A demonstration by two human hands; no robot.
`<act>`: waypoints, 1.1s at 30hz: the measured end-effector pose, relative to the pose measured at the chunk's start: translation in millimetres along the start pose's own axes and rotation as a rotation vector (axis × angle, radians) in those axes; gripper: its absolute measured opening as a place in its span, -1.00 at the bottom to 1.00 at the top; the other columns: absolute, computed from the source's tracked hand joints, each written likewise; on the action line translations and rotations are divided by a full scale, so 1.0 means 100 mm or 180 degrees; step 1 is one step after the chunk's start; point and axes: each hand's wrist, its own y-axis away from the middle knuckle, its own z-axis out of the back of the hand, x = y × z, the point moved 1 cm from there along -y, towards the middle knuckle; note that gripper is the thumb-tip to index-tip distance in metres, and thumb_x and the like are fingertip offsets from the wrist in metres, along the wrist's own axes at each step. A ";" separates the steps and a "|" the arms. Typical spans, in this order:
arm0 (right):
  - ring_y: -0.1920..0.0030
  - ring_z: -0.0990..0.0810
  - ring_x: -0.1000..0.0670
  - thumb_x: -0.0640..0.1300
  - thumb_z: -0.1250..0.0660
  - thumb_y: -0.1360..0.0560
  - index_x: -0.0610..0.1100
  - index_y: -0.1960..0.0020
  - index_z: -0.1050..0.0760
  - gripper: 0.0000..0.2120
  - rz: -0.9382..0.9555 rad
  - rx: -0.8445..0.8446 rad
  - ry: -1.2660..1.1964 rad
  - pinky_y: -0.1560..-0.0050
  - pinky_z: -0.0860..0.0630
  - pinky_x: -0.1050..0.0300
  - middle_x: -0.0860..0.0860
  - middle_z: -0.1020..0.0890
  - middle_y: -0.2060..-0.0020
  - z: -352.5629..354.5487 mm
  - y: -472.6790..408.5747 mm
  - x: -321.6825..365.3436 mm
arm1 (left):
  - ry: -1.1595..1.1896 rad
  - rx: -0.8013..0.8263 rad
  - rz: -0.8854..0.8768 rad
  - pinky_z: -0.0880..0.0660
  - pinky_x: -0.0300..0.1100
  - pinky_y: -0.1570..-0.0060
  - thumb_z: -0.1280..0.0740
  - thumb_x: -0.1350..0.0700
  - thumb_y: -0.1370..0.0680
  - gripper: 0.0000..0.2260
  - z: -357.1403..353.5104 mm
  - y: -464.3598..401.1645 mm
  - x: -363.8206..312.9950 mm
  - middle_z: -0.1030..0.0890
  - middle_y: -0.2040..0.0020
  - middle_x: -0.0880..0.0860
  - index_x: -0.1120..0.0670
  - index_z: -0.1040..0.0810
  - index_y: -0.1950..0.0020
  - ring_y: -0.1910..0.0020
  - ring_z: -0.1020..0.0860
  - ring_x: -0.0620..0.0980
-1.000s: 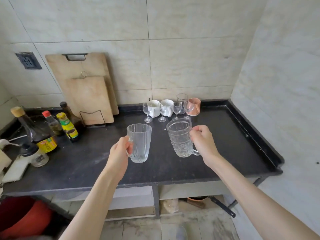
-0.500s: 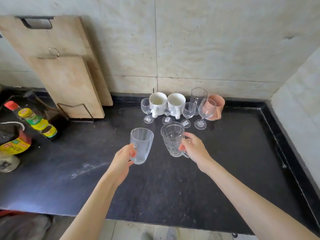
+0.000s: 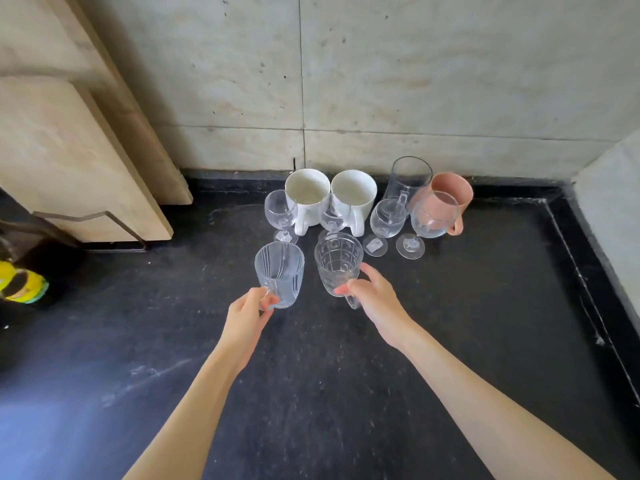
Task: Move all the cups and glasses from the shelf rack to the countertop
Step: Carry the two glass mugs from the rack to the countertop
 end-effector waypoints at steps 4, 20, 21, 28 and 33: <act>-0.15 -0.42 0.06 -0.18 -0.35 -0.37 0.06 -0.40 -0.23 -0.36 -0.0041 0.0006 -0.0093 -0.17 -0.28 0.11 0.11 -0.49 -0.16 -0.07 -0.11 -0.04 | -0.0007 0.0114 0.0007 -0.40 -0.21 -0.22 -0.28 -0.03 -0.23 -0.64 0.04 -0.16 -0.04 -0.37 0.08 0.09 0.25 -0.41 0.20 0.02 -0.37 -0.04; -0.09 -0.48 0.14 -0.08 -0.19 -0.54 -0.01 -0.46 -0.08 -0.46 0.0217 -0.0125 0.0259 -0.32 -0.22 0.08 0.24 -0.60 0.16 -0.17 -0.25 -0.08 | -0.1037 0.0157 -0.0015 -0.37 -0.09 -0.28 -0.23 0.10 -0.51 -0.81 0.02 -0.44 -0.12 -0.63 -0.05 0.01 0.07 -0.64 0.10 -0.15 -0.52 -0.04; -0.10 -0.47 0.12 -0.07 -0.19 -0.54 -0.02 -0.47 -0.09 -0.46 0.0237 -0.0184 0.0395 -0.31 -0.25 0.07 0.21 -0.58 0.14 -0.17 -0.24 -0.06 | -0.1107 0.0145 0.0017 -0.37 -0.09 -0.27 -0.23 0.07 -0.52 -0.82 0.03 -0.43 -0.14 -0.62 -0.08 0.01 0.04 -0.63 0.08 -0.16 -0.51 -0.03; -0.13 -0.50 0.04 0.01 -0.21 -0.54 -0.08 -0.45 -0.17 -0.47 0.0645 -0.0525 0.1120 -0.07 -0.36 0.20 0.09 -0.51 0.00 0.01 -0.02 0.16 | -0.2222 -0.0106 -0.0242 -0.34 -0.13 -0.14 -0.22 -0.10 -0.54 -0.58 0.20 -0.24 -0.38 -0.43 -0.32 0.03 0.03 -0.34 -0.34 -0.24 -0.42 0.01; -0.29 -0.42 0.00 0.11 -0.18 -0.51 -0.04 -0.43 -0.22 -0.47 0.1645 -0.0645 0.1882 -0.25 -0.37 0.00 0.01 -0.45 -0.30 0.03 0.38 0.60 | -0.3322 -0.0404 -0.1144 -0.18 0.05 -0.42 -0.19 -0.09 -0.55 -0.48 0.31 0.23 -0.78 -0.21 -0.51 0.02 -0.08 -0.15 -0.49 -0.46 -0.19 0.06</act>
